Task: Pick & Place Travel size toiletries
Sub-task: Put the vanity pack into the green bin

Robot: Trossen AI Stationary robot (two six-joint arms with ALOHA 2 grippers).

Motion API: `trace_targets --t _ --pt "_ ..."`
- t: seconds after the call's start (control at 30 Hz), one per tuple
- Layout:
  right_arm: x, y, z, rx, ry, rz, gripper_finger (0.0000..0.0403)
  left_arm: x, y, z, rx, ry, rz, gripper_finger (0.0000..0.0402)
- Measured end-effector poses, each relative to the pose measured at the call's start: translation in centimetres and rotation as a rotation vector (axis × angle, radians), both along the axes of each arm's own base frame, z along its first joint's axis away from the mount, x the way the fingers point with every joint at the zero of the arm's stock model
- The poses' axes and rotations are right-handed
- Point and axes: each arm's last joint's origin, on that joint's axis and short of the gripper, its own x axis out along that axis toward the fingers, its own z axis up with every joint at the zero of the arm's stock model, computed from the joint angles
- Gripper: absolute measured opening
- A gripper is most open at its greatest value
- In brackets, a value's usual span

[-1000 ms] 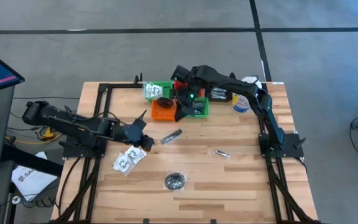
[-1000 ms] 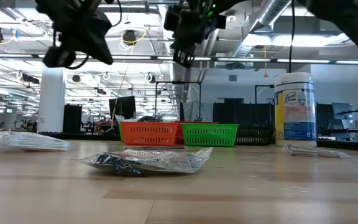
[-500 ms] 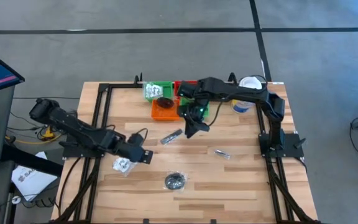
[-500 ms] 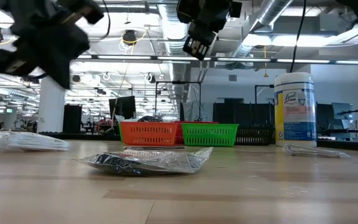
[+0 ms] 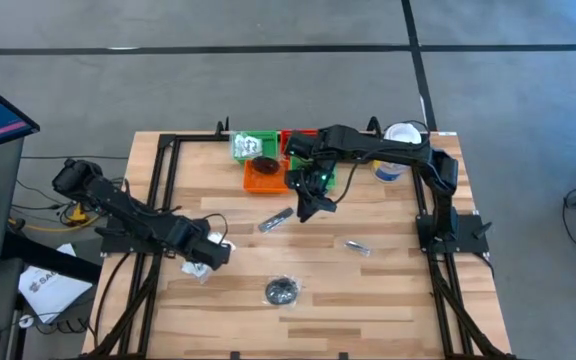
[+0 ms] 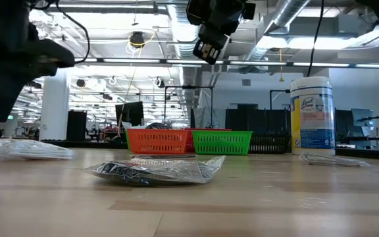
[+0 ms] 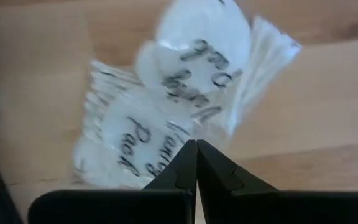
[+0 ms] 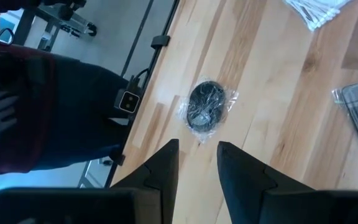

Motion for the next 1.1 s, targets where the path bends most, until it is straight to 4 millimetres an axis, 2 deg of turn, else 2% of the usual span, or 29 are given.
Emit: trace_targets --t 0.27,0.63,1.1 --pt "0.2 0.0 0.0 -0.001 -0.013 -0.005 0.0103 0.4 1.3 -0.6 0.020 0.072 0.015 0.0000" --pt "0.1 0.0 0.0 0.004 0.003 -0.010 0.0103 2.6 3.5 -2.9 0.021 0.129 -0.122 0.0000" --pt "-1.1 -1.9 -0.2 0.019 0.079 -0.051 0.0103 5.7 6.6 -4.5 0.045 -0.003 -0.389 0.0000"
